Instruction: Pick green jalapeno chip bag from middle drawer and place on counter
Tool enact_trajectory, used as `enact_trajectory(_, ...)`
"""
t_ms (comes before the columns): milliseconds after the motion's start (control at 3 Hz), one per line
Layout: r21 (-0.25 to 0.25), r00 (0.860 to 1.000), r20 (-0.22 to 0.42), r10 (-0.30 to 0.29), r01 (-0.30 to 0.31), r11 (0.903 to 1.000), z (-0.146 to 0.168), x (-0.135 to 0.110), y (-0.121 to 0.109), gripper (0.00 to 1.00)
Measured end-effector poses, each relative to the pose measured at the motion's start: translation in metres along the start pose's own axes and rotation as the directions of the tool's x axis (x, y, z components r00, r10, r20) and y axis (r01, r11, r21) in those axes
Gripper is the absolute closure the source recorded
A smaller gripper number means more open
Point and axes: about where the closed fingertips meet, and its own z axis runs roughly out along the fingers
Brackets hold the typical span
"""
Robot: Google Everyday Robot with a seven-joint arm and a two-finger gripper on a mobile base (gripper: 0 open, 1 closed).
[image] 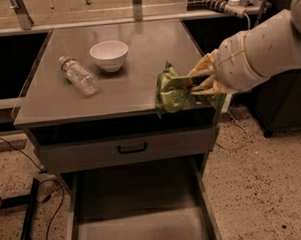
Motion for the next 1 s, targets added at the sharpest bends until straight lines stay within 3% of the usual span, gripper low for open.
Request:
enact_trajectory(333,0.017,0.999,0.039,-0.015,0.015,0.9997,0.024,0.003,-0.028,1.00)
enact_trajectory(667,0.046,0.996,0.083,0.020,-0.024,0.9987,0.060,0.018,-0.071,1.00)
enact_trajectory(1000,0.052,0.988,0.120,0.101,-0.108,0.9928,0.092,0.043,-0.100,1.00)
